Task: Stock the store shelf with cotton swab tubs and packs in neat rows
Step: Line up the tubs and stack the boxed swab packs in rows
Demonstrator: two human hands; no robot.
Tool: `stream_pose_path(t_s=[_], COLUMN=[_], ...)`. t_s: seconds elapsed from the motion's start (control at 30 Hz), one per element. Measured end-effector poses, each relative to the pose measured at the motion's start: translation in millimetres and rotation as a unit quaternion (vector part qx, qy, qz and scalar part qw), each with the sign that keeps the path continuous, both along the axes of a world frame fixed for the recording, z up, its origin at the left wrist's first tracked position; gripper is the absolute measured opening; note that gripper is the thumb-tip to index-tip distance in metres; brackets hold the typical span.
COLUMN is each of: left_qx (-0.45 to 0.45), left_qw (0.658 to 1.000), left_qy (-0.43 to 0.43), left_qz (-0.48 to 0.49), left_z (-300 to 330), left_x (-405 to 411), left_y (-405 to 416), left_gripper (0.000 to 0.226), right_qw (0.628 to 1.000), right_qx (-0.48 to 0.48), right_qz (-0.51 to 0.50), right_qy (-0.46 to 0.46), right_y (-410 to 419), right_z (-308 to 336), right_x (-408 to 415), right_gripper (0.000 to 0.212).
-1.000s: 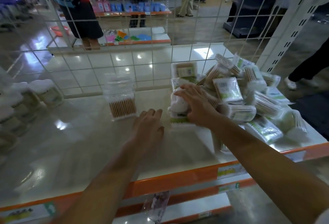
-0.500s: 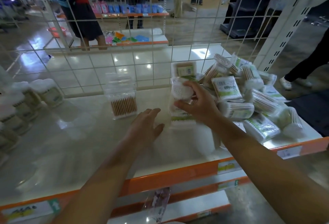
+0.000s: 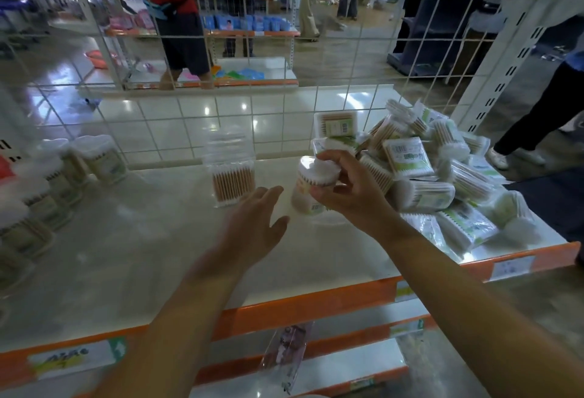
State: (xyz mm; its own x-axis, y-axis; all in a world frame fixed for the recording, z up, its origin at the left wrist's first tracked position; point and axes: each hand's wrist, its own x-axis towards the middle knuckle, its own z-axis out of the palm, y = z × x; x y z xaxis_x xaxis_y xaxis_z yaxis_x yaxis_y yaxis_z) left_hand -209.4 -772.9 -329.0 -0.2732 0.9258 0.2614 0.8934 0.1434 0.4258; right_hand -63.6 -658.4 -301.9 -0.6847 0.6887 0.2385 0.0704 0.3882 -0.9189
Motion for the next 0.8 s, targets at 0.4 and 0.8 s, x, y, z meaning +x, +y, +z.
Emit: stream_pose_path(t_s=[0.4, 0.8], left_qx=[0.027, 0.049], left_qw=[0.997, 0.97], left_qy=[0.06, 0.177], left_qz=[0.05, 0.158], left_z=[36, 73], left_x=[-54, -137], left_y=[-51, -146], left_gripper=[0.044, 0.043], right_qw=[0.998, 0.987], right_qx=[0.04, 0.102], right_qz=[0.048, 0.124], right_qy=[0.022, 0.017], right_y=[-44, -119], right_z=[30, 20], right_x=[-61, -166], right_gripper=[0.044, 0.048])
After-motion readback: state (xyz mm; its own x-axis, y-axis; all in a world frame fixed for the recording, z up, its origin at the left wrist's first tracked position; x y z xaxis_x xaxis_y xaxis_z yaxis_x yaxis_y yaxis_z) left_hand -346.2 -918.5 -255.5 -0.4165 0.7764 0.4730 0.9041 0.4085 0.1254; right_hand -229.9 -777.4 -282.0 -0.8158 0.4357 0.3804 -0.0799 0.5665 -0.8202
